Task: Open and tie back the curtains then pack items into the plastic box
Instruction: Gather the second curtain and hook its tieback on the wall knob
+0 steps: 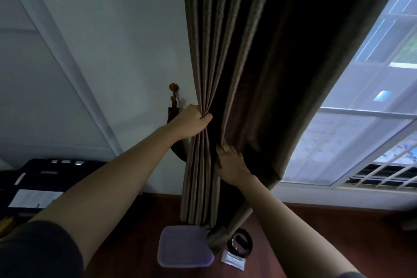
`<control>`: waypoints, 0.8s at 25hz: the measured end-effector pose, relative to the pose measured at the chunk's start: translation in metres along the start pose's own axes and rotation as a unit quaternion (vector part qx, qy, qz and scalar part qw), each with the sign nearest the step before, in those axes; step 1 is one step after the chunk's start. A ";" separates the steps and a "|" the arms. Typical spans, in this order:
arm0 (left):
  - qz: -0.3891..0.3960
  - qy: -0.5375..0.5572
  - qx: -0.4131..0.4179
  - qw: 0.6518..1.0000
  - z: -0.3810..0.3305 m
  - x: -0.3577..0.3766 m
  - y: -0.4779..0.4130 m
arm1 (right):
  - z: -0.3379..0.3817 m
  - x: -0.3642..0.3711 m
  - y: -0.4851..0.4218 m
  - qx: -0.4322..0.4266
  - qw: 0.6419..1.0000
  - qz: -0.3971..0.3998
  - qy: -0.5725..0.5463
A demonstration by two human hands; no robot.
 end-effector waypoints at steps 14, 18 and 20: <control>0.026 -0.087 0.007 0.996 -0.021 0.008 0.000 | 0.026 0.026 -0.020 -0.015 0.999 0.022 0.044; -0.060 -0.114 0.031 0.991 -0.021 0.007 -0.006 | 0.032 0.025 -0.018 0.000 0.998 0.047 0.042; -0.079 -0.107 0.016 0.991 -0.016 0.002 -0.009 | 0.025 0.017 -0.009 -0.004 0.999 0.032 0.033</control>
Point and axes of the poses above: each hand's wrist, its own y-axis away from the middle knuckle, its own x-axis out of the palm, z = x × y, the point moved 5 cm from there along -y, towards the middle knuckle, and after that the axes turned 3 degrees about y, right-handed, at the moved point
